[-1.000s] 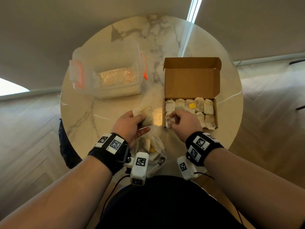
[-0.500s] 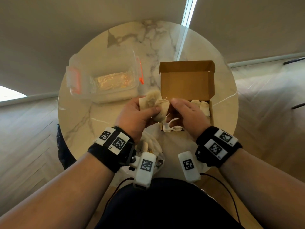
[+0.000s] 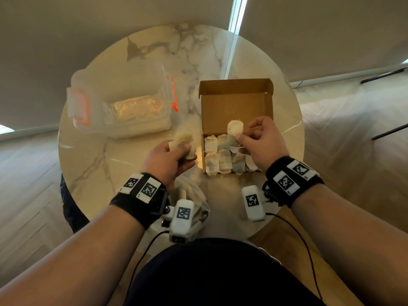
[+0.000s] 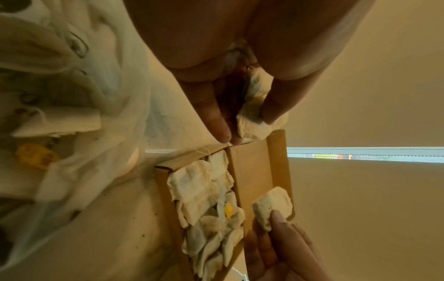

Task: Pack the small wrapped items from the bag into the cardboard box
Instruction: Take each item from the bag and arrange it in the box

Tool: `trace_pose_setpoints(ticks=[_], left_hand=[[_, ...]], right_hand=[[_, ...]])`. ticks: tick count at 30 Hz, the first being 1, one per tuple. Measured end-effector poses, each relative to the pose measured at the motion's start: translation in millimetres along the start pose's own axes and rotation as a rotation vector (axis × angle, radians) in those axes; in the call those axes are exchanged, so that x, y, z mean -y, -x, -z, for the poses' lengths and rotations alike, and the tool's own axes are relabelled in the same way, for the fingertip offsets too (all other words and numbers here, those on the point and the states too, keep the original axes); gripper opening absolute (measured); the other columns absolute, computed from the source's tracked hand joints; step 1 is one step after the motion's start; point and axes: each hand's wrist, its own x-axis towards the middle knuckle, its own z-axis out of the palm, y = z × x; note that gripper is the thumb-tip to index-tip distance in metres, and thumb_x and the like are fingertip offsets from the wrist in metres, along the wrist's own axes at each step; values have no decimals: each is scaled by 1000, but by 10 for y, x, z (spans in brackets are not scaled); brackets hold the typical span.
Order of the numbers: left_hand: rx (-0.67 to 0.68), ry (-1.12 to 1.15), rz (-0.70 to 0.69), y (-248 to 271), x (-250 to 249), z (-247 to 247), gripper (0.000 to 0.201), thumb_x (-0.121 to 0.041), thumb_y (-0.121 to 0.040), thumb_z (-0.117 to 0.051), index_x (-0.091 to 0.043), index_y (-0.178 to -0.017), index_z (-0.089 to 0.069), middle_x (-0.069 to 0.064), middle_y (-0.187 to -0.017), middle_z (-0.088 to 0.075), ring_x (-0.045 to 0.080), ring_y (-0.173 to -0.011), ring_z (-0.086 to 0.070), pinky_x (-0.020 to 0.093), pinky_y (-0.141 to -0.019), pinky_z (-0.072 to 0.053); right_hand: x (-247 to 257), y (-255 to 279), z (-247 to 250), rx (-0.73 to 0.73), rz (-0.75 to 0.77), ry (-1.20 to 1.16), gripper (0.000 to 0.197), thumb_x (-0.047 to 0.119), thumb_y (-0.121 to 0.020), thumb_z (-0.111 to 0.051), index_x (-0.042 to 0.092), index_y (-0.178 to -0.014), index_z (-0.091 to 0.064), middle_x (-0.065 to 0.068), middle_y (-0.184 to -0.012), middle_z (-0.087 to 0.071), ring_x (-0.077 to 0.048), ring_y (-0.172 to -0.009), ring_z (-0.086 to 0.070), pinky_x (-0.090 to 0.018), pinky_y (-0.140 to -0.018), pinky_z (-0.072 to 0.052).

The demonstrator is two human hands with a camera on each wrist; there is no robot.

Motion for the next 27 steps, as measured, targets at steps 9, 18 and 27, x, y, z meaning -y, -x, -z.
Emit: trace_pose_setpoints(ticks=[9, 18, 27], left_hand=[[-35, 54, 61, 47, 88, 188, 5, -6, -101, -63, -2, -103, -66, 14, -88, -77, 25, -84, -78, 37, -83, -65], [-34, -9, 43, 46, 78, 218, 4, -12, -96, -72, -8, -98, -72, 9, -92, -77, 19, -83, -73, 33, -75, -62], [119, 56, -10, 118, 41, -121, 10, -4, -95, -71, -6, -105, -69, 9, -91, -78, 18, -79, -77, 26, -66, -62]], right_hand=[[-255, -356, -376, 97, 63, 537, 9, 24, -95, -72, 28, -100, -67, 9, -91, -69, -14, -89, -67, -26, -73, -53], [-310, -328, -520, 149, 121, 876, 24, 37, -100, -60, 25, -117, -73, -1, -122, -61, -26, -106, -60, -44, -91, -57], [78, 12, -335, 284, 164, 260, 27, 55, -98, -61, 31, -96, -73, 5, -89, -73, -9, -81, -67, -32, -74, -57]])
